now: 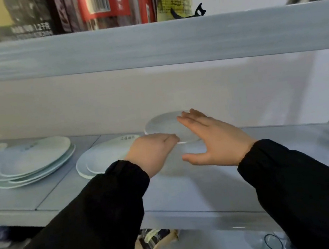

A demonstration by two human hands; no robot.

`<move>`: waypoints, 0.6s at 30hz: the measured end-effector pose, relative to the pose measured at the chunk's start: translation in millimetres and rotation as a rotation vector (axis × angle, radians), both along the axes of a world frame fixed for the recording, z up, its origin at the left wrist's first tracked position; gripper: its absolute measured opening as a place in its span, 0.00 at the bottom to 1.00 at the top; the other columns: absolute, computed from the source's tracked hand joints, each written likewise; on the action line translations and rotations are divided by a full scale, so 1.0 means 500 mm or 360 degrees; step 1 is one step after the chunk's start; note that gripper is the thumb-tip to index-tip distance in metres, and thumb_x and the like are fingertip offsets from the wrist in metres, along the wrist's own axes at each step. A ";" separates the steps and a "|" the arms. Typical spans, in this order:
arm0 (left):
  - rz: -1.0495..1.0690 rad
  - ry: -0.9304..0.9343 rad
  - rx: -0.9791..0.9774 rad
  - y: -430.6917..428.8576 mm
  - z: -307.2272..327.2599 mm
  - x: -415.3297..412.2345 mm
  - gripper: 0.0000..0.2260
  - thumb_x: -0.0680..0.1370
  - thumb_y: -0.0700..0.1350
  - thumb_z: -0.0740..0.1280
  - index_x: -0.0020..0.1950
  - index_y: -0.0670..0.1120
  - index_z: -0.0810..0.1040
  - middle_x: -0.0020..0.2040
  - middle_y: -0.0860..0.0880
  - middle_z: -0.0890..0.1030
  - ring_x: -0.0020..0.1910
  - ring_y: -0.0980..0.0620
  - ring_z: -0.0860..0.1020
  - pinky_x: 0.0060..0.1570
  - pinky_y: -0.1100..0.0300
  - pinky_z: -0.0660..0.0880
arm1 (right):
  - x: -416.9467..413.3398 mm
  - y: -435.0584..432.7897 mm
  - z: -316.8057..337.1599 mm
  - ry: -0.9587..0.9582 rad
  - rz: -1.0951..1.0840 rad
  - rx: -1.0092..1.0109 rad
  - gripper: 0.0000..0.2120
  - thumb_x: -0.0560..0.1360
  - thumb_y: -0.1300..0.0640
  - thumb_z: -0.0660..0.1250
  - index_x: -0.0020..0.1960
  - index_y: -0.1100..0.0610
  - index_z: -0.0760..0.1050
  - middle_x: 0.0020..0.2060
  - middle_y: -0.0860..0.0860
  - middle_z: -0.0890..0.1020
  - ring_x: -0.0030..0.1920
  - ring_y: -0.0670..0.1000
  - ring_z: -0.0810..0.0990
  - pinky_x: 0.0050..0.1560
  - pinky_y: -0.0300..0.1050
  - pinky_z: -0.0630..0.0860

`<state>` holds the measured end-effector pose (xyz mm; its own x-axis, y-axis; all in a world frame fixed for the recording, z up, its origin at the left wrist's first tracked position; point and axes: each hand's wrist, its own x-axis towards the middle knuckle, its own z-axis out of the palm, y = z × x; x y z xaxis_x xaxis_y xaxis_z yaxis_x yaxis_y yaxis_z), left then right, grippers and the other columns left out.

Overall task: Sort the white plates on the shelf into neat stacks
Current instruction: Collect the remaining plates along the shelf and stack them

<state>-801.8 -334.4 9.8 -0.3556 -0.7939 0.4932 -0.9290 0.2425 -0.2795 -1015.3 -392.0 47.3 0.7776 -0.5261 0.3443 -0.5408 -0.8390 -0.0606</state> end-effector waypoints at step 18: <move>0.0580 -0.0114 0.0040 0.144 -0.081 0.398 0.24 0.58 0.29 0.71 0.52 0.43 0.81 0.42 0.45 0.84 0.35 0.43 0.82 0.30 0.51 0.80 | 0.344 0.035 -0.053 0.0087 0.0199 0.0172 0.47 0.68 0.27 0.57 0.81 0.46 0.49 0.80 0.45 0.52 0.79 0.45 0.46 0.77 0.41 0.49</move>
